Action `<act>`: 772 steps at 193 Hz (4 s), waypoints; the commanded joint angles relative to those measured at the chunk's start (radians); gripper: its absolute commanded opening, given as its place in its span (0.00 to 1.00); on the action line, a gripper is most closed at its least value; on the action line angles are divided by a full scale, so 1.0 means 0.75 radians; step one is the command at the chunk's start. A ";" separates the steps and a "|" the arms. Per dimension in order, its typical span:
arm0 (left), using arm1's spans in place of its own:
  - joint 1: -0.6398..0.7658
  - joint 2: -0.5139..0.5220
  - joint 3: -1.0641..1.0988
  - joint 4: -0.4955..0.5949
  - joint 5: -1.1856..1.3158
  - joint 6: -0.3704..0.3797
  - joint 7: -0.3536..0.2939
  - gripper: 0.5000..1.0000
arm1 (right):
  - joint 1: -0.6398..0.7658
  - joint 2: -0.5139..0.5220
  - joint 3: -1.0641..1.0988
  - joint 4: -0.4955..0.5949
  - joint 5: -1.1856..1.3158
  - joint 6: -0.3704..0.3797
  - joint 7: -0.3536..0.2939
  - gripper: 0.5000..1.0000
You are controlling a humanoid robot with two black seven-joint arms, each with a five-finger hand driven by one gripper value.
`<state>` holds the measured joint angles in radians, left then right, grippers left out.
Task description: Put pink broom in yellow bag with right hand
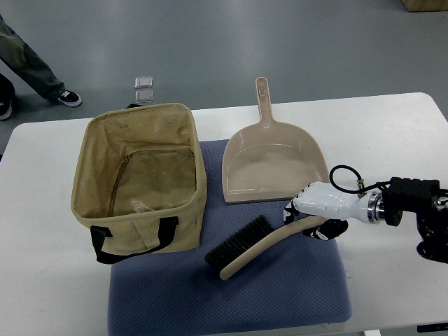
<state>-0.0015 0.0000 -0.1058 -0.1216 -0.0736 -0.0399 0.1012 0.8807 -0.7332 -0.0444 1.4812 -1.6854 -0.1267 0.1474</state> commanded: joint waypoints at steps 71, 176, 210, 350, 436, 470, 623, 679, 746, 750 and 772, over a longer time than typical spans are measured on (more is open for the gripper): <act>0.000 0.000 0.000 0.001 0.000 0.000 0.000 1.00 | 0.036 -0.063 0.010 -0.005 0.008 -0.183 -0.002 0.00; 0.000 0.000 0.000 0.001 0.000 0.000 0.000 1.00 | 0.515 -0.243 0.020 -0.022 0.163 -0.273 0.157 0.00; 0.000 0.000 0.000 0.001 0.000 0.000 0.000 1.00 | 0.709 -0.209 0.020 -0.114 0.210 -0.236 0.163 0.00; 0.000 0.000 0.000 -0.001 0.000 0.000 0.000 1.00 | 0.746 0.511 0.022 -0.343 0.085 -0.230 0.127 0.00; 0.000 0.000 0.000 0.001 0.000 0.000 0.000 1.00 | 0.685 0.493 0.043 -0.398 0.089 -0.283 0.135 0.73; 0.000 0.000 0.000 -0.001 0.000 0.000 0.000 1.00 | 0.666 0.423 0.059 -0.396 0.112 -0.285 0.145 0.78; 0.000 0.000 0.000 0.001 0.000 0.000 0.000 1.00 | -0.031 0.362 1.121 -0.496 1.141 0.339 0.194 0.79; 0.000 0.000 0.000 0.001 0.000 0.000 0.000 1.00 | -0.123 0.489 1.262 -0.817 1.546 0.422 0.194 0.79; 0.000 0.000 0.000 0.001 0.002 0.000 0.000 1.00 | -0.219 0.562 1.407 -1.124 1.652 0.737 0.196 0.79; 0.000 0.000 0.000 0.001 0.000 0.000 0.000 1.00 | -0.221 0.564 1.407 -1.130 1.664 0.742 0.196 0.79; 0.000 0.000 0.000 -0.001 0.000 0.000 0.000 1.00 | -0.246 0.581 1.409 -1.143 1.750 0.744 0.198 0.79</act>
<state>-0.0015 0.0000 -0.1058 -0.1213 -0.0737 -0.0399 0.1011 0.7111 -0.3069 1.0113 0.6348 -0.4266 0.4249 0.2946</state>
